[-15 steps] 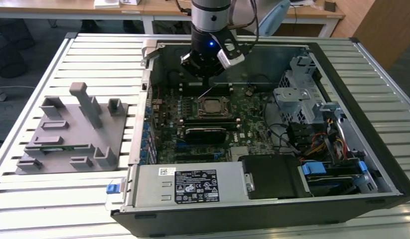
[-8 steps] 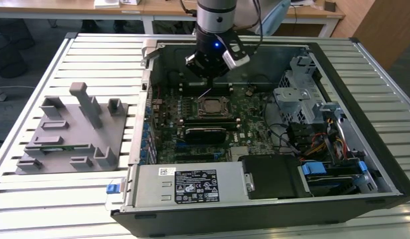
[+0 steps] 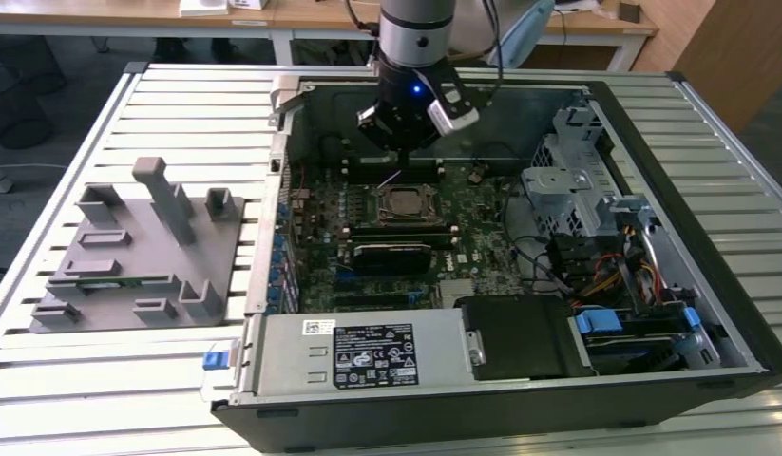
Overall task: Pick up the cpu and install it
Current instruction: 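Install the first cpu locking lever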
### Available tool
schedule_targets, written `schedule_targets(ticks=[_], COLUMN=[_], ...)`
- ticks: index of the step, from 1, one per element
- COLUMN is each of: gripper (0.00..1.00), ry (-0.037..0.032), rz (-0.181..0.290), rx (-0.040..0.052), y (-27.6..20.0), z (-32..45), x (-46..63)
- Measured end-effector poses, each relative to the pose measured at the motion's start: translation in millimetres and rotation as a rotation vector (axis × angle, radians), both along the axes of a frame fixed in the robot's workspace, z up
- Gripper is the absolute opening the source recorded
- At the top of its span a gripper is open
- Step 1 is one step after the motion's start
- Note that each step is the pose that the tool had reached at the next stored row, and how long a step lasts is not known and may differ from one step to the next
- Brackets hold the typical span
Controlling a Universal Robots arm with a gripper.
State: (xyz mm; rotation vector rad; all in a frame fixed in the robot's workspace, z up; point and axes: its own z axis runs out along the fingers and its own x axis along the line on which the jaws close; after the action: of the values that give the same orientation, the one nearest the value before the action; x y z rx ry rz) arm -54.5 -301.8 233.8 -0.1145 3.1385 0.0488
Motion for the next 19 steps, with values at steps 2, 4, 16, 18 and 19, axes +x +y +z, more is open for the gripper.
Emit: schedule_targets(ticks=[2, 4, 16, 18, 19], gripper=[0.11, 0.11, 0.11, 0.11, 0.11], ry=[0.0000, 0.0001, 0.0004, 0.0004, 0.0004], rz=[0.000, 0.000, 0.000, 0.000, 0.000], rx=[-0.0001, -0.0001, -0.0001, 0.0000, 0.0000], y=[0.2, 0.3, 0.8, 0.8, 0.9], z=[-1.4, -3.1, -10.7, -12.6, -13.5], x=[1.5, 2.8, 11.4, 12.6, 12.6])
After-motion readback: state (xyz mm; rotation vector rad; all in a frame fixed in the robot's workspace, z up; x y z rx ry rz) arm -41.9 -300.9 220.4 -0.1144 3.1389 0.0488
